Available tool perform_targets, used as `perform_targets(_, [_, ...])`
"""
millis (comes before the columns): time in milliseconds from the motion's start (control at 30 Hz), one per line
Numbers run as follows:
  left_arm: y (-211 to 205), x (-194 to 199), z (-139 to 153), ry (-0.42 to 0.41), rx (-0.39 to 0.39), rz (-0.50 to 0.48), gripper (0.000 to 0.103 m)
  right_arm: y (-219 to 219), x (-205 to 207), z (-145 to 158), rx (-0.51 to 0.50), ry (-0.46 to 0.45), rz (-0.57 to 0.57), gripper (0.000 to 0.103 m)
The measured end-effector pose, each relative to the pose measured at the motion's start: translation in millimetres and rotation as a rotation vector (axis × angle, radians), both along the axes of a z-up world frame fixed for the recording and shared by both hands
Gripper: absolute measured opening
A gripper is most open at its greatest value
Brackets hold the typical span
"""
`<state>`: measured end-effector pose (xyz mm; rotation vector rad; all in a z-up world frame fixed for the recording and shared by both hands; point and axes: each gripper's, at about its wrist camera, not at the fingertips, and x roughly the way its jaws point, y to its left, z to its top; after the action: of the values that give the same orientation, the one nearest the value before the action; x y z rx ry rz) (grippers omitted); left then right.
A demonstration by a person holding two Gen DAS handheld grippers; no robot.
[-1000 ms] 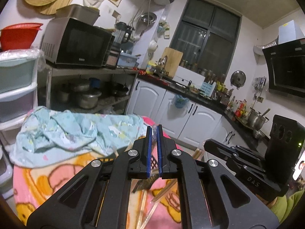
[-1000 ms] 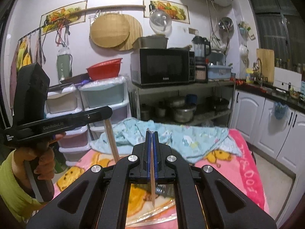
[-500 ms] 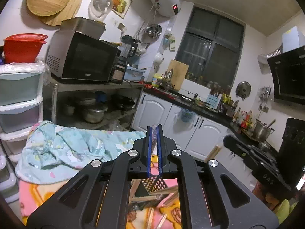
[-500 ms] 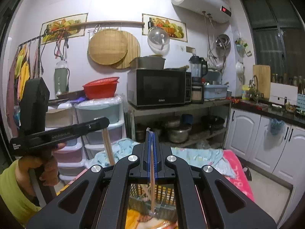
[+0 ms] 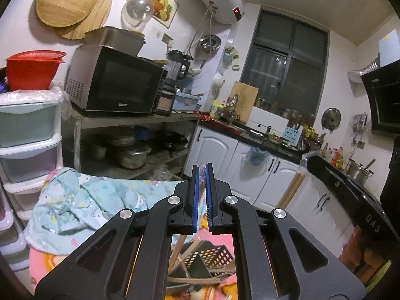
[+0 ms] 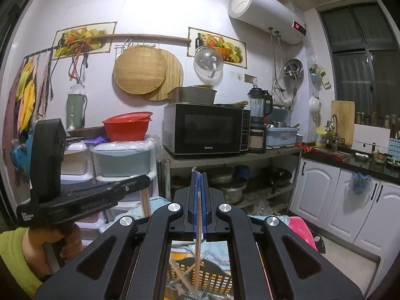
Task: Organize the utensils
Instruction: 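Lower the chopsticks into the caddy and open both tools to release them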
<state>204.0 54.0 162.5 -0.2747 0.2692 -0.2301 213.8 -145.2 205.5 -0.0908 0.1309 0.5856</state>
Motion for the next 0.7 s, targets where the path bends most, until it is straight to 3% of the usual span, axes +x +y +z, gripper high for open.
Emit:
perform_targets(267, [3,14,-20,0.016,-0.016,0.008,0.003,11,25,-15,-0.015,0.029,-0.017,0.002])
perform_targets(700, [8,28,-48,0.066,-0.042,0.004,0.003,18,55,-52,0.003,0.16,-0.025,0.003])
